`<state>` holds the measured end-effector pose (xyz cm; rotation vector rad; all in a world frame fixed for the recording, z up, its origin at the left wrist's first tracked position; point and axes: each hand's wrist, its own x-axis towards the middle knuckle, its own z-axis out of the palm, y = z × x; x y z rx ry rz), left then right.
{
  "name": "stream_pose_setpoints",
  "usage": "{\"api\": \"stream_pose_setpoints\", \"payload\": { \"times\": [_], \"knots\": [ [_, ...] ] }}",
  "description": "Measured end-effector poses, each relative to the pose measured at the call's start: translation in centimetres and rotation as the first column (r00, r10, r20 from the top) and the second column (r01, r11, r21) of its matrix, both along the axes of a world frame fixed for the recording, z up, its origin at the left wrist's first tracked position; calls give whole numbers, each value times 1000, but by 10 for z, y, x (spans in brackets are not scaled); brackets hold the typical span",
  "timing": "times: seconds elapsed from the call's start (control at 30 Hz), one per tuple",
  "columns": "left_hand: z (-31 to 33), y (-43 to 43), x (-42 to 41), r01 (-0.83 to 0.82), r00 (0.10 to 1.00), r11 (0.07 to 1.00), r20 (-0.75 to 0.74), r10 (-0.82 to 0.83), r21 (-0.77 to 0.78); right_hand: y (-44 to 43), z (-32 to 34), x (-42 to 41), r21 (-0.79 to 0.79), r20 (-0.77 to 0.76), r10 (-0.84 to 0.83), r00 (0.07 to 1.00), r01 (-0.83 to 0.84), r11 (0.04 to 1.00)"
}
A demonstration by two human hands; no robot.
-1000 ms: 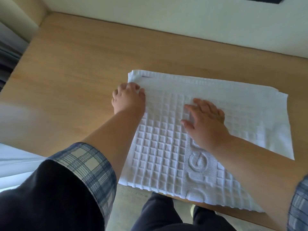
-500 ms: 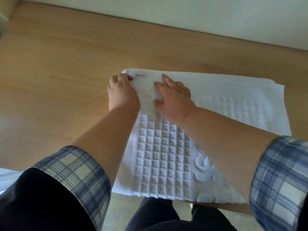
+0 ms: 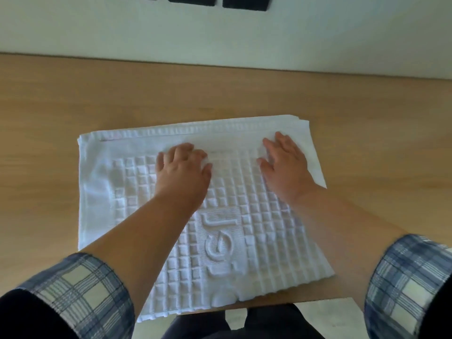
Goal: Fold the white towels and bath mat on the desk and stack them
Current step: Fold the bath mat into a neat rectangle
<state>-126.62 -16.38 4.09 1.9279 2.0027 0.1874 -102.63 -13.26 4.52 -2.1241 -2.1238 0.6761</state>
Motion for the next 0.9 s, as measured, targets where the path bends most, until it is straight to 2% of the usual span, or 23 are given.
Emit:
{"api": "stream_pose_setpoints", "payload": {
  "times": [0.03,0.1,0.17,0.23,0.3,0.4,0.5,0.6,0.67,0.8,0.9],
  "knots": [
    [4,10,10,-45,999,999,13,45,25,6,-1,17,57,-20,-98,995,99,993],
    [12,33,33,-19,997,999,73,17,33,18,0,45,128,-105,-312,944,324,937],
    [17,61,56,67,994,998,85,-68,8,32,3,62,40,-267,-455,850,482,875],
    [20,84,72,90,996,995,31,-88,-46,42,3,72,-92,-374,-526,763,535,840],
    [19,98,79,77,995,992,-56,-83,-96,49,1,80,-148,-406,-543,735,534,833],
    [19,105,82,48,993,991,-104,-61,-124,54,-3,86,-125,-398,-492,775,485,865],
    [21,110,80,93,993,992,-58,-98,-88,53,-1,87,-41,-446,-417,792,448,893],
    [24,119,72,107,992,994,67,-105,-30,56,7,82,76,-520,-314,794,409,909],
    [23,127,66,100,992,995,72,-99,-10,67,10,79,87,-479,-293,827,378,922],
    [13,137,69,81,997,994,-7,-81,-67,87,3,78,-101,-315,-381,869,368,924],
    [10,133,79,35,990,999,-135,-38,-21,81,4,74,-77,-324,-424,846,423,903]
  ]
}}
